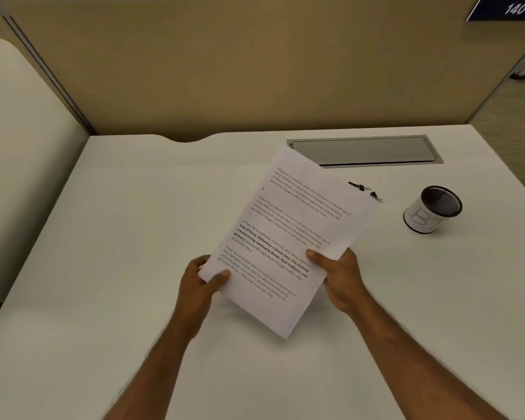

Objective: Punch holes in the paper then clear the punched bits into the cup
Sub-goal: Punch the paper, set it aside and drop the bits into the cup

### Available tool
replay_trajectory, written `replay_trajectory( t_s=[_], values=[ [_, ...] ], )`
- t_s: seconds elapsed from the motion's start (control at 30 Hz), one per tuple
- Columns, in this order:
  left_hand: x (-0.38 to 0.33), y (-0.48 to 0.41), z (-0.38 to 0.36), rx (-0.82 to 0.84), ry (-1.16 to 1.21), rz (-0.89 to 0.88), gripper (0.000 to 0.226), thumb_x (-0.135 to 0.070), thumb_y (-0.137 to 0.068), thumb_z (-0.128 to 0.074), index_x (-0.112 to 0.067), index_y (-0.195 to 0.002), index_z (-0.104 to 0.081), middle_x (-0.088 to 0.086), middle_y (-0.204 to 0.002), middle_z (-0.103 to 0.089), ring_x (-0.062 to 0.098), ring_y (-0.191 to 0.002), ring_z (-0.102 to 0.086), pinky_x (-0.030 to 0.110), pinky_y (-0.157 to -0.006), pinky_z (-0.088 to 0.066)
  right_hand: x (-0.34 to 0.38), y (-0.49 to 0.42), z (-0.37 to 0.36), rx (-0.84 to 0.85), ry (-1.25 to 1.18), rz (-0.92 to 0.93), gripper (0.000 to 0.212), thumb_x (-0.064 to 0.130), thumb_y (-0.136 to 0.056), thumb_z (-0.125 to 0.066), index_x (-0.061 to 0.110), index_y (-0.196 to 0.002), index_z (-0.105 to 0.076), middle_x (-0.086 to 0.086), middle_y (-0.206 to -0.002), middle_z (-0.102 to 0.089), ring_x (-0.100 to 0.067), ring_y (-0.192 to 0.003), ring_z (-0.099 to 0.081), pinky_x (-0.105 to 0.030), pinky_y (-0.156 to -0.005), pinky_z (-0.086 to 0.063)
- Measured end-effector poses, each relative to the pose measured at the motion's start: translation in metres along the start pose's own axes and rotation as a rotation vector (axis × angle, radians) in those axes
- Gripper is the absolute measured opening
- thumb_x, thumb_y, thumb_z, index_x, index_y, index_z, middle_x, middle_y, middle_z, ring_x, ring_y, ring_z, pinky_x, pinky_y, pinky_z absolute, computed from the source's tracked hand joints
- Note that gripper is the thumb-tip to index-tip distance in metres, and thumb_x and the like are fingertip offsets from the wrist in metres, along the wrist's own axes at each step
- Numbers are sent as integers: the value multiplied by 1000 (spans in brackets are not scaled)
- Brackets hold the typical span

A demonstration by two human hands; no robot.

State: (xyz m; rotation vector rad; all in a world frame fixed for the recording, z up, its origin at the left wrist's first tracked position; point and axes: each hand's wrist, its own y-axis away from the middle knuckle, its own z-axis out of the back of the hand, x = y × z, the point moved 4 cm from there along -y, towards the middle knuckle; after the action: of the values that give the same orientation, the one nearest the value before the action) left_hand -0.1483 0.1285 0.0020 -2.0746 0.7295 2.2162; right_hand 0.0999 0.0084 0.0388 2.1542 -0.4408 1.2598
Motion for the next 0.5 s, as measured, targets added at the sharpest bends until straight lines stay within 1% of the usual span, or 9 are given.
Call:
replay_trajectory(
  t_s=[0.03,0.1,0.2,0.27,0.3,0.37,0.43,0.5],
  values=[
    [-7,-5,5,39,1,-2,40,-10,-86,-72,-20,-121,-56,1,-106,-72,16,-95,-69,27,-73,-56,5,-2,1,22,33,15,44,-9,-79,-65,13,-117,-63,-8,-118,-70,-27,-110,-66,-43,-95,-53],
    [-23,-16,9,152,-42,-18,40,-18,-83,-75,-26,-120,-60,-2,-97,-74,12,-91,-69,29,-75,-54,13,-4,2,53,123,53,42,-8,-78,-67,16,-113,-65,-5,-114,-72,-25,-107,-68,-37,-89,-56],
    [-49,-29,1,255,-135,-79,44,-29,-77,-77,-25,-119,-62,1,-95,-72,12,-90,-70,32,-79,-53,22,-3,-3,91,260,95,36,-4,-79,-71,22,-103,-68,3,-104,-75,-20,-98,-71,-28,-78,-59],
    [-66,-33,-13,267,-188,-175,31,-25,-86,-71,-22,-116,-62,1,-100,-73,14,-95,-70,30,-82,-55,26,-3,-7,96,315,123,33,-1,-79,-72,23,-101,-68,6,-100,-75,-17,-94,-72,-25,-73,-58],
    [-73,-33,-19,265,-197,-228,22,-21,-91,-67,-21,-113,-62,-2,-102,-73,12,-96,-70,27,-81,-56,29,-2,-10,92,331,137,33,0,-79,-73,24,-101,-67,7,-99,-75,-16,-92,-72,-25,-72,-59],
    [-82,-28,-29,239,-166,-303,10,-17,-96,-60,-20,-105,-62,-9,-101,-73,8,-94,-70,19,-76,-55,33,-1,-14,81,359,166,32,1,-79,-74,25,-100,-67,8,-98,-74,-15,-90,-72,-27,-72,-59],
    [-82,-20,-34,189,-142,-357,9,-19,-96,-57,-21,-103,-61,-13,-101,-72,8,-94,-69,17,-75,-54,37,0,-18,57,398,213,34,1,-77,-75,28,-96,-67,12,-94,-74,-12,-86,-72,-26,-71,-59],
    [-76,-11,-36,137,-137,-404,13,-21,-94,-56,-26,-105,-60,-15,-103,-71,8,-97,-68,16,-76,-53,41,2,-21,39,424,276,36,1,-74,-76,31,-92,-67,18,-86,-74,-7,-83,-71,-20,-67,-57]
  ],
)
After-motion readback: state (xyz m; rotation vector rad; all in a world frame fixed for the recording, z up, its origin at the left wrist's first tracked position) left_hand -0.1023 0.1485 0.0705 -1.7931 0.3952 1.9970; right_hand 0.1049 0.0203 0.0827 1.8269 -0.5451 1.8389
